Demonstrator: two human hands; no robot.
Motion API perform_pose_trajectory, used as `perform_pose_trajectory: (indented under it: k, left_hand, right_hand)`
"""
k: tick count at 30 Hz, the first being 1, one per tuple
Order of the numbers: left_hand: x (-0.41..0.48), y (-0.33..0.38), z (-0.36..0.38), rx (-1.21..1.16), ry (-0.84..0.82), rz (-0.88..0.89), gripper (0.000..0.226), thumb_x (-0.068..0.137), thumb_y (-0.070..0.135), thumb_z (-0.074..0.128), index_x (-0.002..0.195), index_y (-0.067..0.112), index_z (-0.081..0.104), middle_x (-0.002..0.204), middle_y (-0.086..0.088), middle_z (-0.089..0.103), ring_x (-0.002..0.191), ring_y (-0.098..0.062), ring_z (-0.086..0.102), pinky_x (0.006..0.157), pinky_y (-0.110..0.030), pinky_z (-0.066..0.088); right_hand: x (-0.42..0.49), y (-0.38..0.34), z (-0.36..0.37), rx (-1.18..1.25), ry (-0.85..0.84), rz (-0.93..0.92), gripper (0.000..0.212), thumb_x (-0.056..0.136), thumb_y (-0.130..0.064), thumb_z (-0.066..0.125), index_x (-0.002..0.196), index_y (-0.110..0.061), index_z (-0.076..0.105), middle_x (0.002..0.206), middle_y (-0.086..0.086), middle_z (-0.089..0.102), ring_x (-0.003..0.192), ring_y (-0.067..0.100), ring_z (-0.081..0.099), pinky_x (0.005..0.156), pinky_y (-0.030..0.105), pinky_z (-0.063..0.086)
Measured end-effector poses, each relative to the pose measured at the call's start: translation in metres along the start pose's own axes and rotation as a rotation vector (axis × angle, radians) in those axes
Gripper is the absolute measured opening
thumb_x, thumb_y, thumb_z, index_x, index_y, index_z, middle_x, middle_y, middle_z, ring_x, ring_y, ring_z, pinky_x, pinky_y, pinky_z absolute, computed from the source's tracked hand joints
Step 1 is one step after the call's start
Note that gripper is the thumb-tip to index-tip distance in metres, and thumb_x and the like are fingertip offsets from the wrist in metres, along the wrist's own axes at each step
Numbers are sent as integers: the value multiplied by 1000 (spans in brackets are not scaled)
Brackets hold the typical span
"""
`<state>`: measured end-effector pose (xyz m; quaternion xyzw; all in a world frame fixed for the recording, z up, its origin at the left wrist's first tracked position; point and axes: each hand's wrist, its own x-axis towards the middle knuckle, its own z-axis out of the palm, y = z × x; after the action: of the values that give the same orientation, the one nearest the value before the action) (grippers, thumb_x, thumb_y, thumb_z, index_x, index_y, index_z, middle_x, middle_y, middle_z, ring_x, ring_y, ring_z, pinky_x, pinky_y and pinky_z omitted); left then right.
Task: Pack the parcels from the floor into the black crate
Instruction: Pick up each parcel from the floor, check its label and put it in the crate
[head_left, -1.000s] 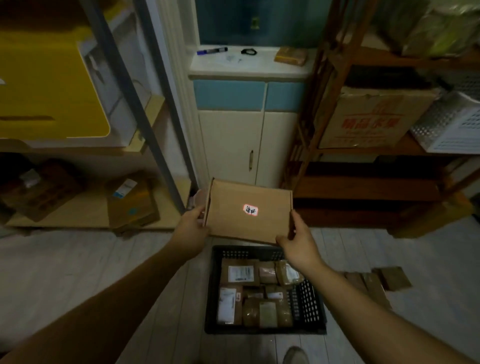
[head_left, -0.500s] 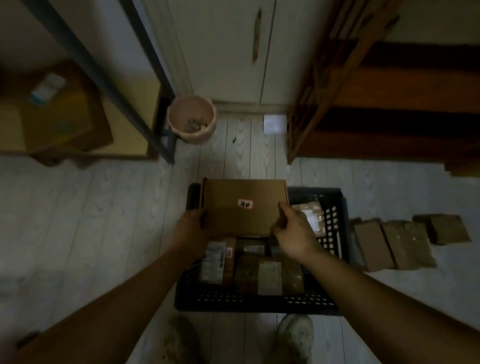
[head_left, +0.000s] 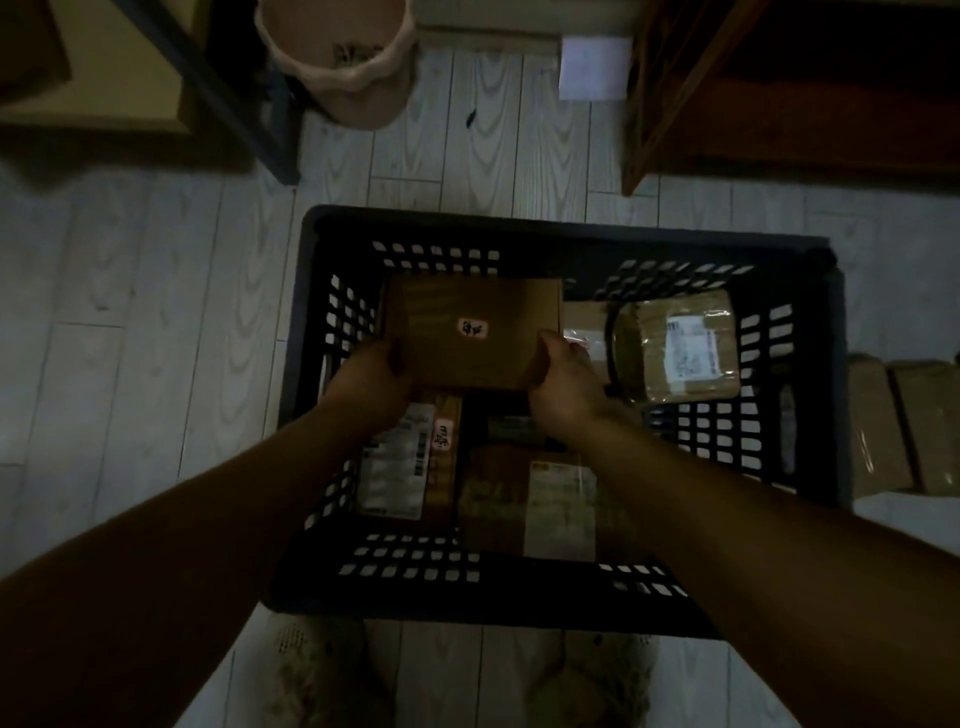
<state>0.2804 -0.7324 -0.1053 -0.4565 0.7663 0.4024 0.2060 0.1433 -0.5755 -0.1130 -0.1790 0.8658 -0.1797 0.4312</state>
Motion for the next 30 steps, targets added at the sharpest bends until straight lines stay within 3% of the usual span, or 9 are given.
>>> perform_pose_trajectory:
  k: [3,6,9,13,19,21,25,28,30]
  left_hand:
    - [3,-1,-8,12,-113,58,62,84,46,58,139,21,42,144,-11,37,124,-31,47,105,-47,41]
    - [-18,13,-28,-51,-104,29,68,78,57,56,134,19,46,132,-5,48,118,-25,52,101,-45,44]
    - [-64,35,-56,-65,-85,53,60,82,53,60,132,20,49,126,-4,51,114,-22,54,100,-43,45]
    - [-160,84,-102,-74,-58,106,39,90,27,61,125,14,54,122,-8,52,109,-23,55,95,-38,47]
    - [-306,181,-167,-80,-102,213,27,90,26,60,117,21,55,115,3,57,104,-14,56,92,-34,48]
    - [-348,214,-181,-66,-125,248,40,90,25,61,127,19,48,124,2,51,110,-14,51,91,-29,44]
    - [-412,264,-197,59,-141,311,78,87,32,64,149,18,19,154,-8,23,139,-27,28,114,-43,27]
    - [-454,300,-197,85,-109,398,80,89,36,60,151,20,13,159,-6,11,145,-23,16,115,-36,18]
    - [-483,324,-196,104,-107,487,77,90,37,58,151,21,13,159,-3,12,145,-21,17,114,-31,19]
  right_hand:
    - [1,1,6,10,-45,-1,73,92,-18,55,151,-25,13,155,12,13,134,36,36,107,42,39]
    - [-21,-8,-15,48,-56,12,72,92,-33,57,151,-28,16,157,11,12,137,35,32,109,45,37]
    - [-66,-21,-61,103,-19,16,65,90,-42,56,147,-29,27,151,8,28,132,32,40,105,40,40]
    - [-154,-38,-144,93,1,10,52,89,-33,58,138,-22,44,133,10,47,122,29,50,90,25,41]
    - [-308,-62,-264,186,50,26,40,89,-29,60,127,-15,55,126,10,59,108,24,58,91,30,47]
    - [-356,-70,-295,219,90,12,38,91,-23,59,128,-13,54,125,9,60,108,24,58,90,29,48]
    - [-435,-78,-337,229,193,-7,51,96,-25,53,142,-10,39,141,10,47,125,27,48,88,23,37]
    - [-488,-75,-357,245,287,9,63,95,-32,53,149,-14,27,152,10,33,130,28,43,94,27,38]
    - [-523,-70,-370,249,349,9,64,95,-33,52,150,-15,25,148,10,39,118,25,52,85,26,41]
